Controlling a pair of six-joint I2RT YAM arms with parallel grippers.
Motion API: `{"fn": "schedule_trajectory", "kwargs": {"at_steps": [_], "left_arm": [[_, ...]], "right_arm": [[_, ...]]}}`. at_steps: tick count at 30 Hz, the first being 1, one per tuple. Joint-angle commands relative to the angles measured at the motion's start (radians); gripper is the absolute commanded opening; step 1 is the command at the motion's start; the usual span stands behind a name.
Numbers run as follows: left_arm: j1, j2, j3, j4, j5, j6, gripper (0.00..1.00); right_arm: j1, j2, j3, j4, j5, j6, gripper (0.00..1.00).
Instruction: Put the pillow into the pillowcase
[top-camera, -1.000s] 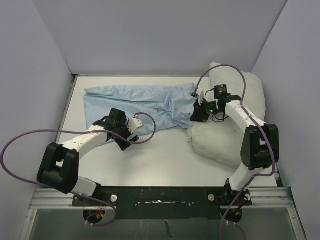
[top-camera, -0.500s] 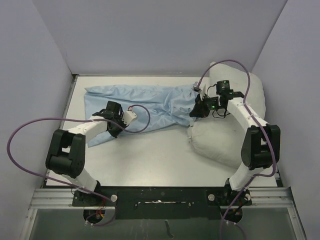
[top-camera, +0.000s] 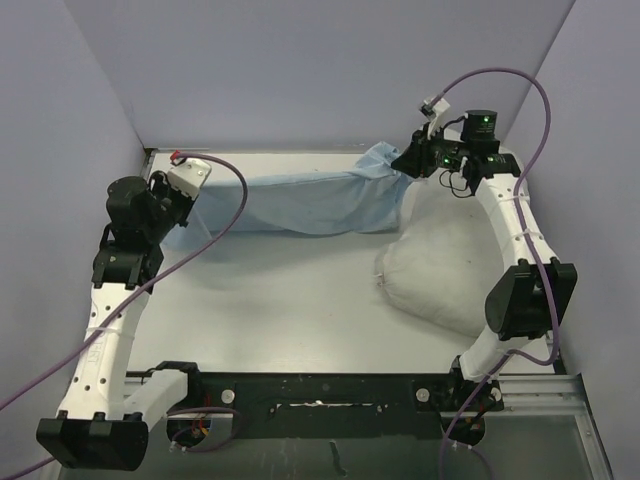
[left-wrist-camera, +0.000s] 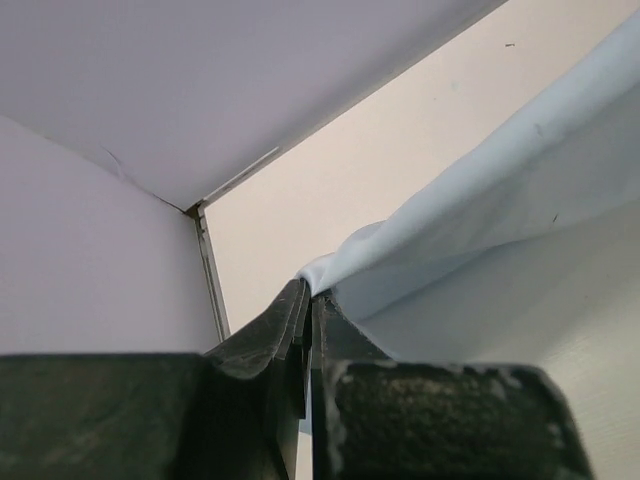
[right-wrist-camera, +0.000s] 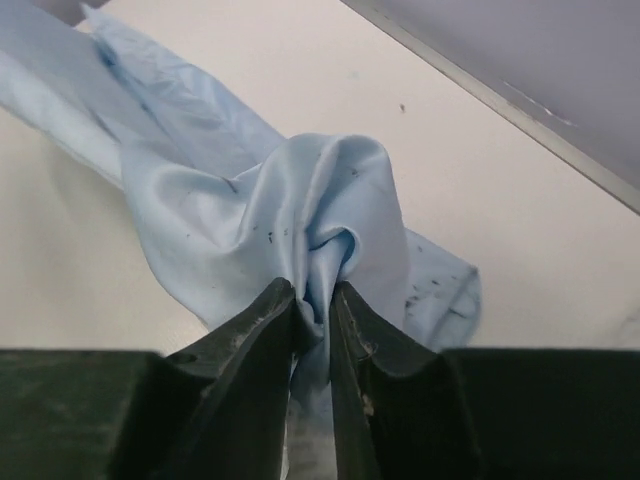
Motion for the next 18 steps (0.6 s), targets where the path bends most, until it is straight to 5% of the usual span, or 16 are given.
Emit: {"fn": "schedule_trajectory", "kwargs": {"at_steps": [1,6,10,13,15,18], "left_arm": [[0.021,0.006,-0.004,-0.028,0.093,-0.028,0.00],[0.017,0.002,0.022,-0.057,0.175,-0.040,0.00],[0.014,-0.003,0.038,-0.070,0.218,-0.061,0.00],[0.014,-0.016,0.040,-0.079,0.225,-0.066,0.00],[0.014,-0.026,0.039,-0.083,0.219,-0.065,0.00],[0.014,-0.045,0.033,-0.094,0.207,-0.062,0.00]], "right_arm": [[-0.006,-0.053,-0.036,0.010,0.250,-0.006,0.26],[-0.067,-0.097,-0.060,-0.014,0.361,-0.139,0.55],[-0.079,-0.161,-0.059,-0.073,0.065,-0.320,0.75],[-0.026,-0.202,-0.069,-0.299,-0.285,-0.725,0.96],[0.059,-0.217,-0.095,-0.514,-0.308,-1.146,0.98],[0.147,-0.199,-0.165,-0.531,-0.228,-1.317,0.98]]}}
